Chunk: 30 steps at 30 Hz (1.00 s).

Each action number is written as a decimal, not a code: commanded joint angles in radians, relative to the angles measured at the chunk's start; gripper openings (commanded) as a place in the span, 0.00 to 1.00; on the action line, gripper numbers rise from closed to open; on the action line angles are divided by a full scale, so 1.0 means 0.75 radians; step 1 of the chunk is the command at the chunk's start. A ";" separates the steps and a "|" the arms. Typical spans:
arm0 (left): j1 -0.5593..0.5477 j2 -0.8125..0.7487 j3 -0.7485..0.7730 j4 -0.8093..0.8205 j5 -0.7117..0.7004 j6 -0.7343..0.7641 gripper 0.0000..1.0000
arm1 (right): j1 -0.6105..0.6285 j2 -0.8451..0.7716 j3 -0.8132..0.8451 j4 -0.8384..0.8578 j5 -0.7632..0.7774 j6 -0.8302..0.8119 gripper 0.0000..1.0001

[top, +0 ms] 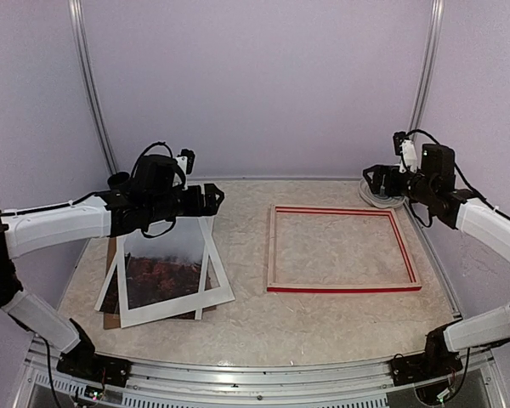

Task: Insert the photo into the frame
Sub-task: Rotate the frame body at the center of the board.

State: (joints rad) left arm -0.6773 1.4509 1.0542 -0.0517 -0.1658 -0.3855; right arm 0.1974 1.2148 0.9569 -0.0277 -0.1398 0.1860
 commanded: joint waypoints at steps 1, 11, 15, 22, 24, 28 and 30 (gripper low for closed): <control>-0.033 0.103 0.096 0.030 -0.003 0.015 0.99 | 0.000 0.064 -0.026 -0.062 0.111 0.093 0.99; -0.111 0.429 0.328 -0.024 0.058 0.068 0.99 | -0.133 0.156 -0.099 -0.098 0.203 0.238 0.99; -0.154 0.550 0.435 -0.080 0.057 0.083 0.99 | -0.204 0.175 -0.146 -0.090 0.189 0.275 0.99; -0.217 0.709 0.564 -0.156 0.048 0.105 0.99 | -0.282 0.238 -0.202 -0.062 0.188 0.330 0.99; -0.220 0.746 0.587 -0.157 0.072 0.099 0.99 | -0.317 0.268 -0.223 -0.048 0.138 0.355 0.99; -0.220 0.814 0.633 -0.156 0.128 0.070 0.99 | -0.357 0.312 -0.257 -0.023 0.115 0.385 0.99; -0.218 0.841 0.652 -0.161 0.142 0.054 0.99 | -0.365 0.329 -0.268 -0.021 0.121 0.394 0.99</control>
State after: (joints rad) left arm -0.8413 2.0422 1.4960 -0.1558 -0.1001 -0.3298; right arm -0.0566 1.4384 0.7761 -0.0696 -0.0334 0.4458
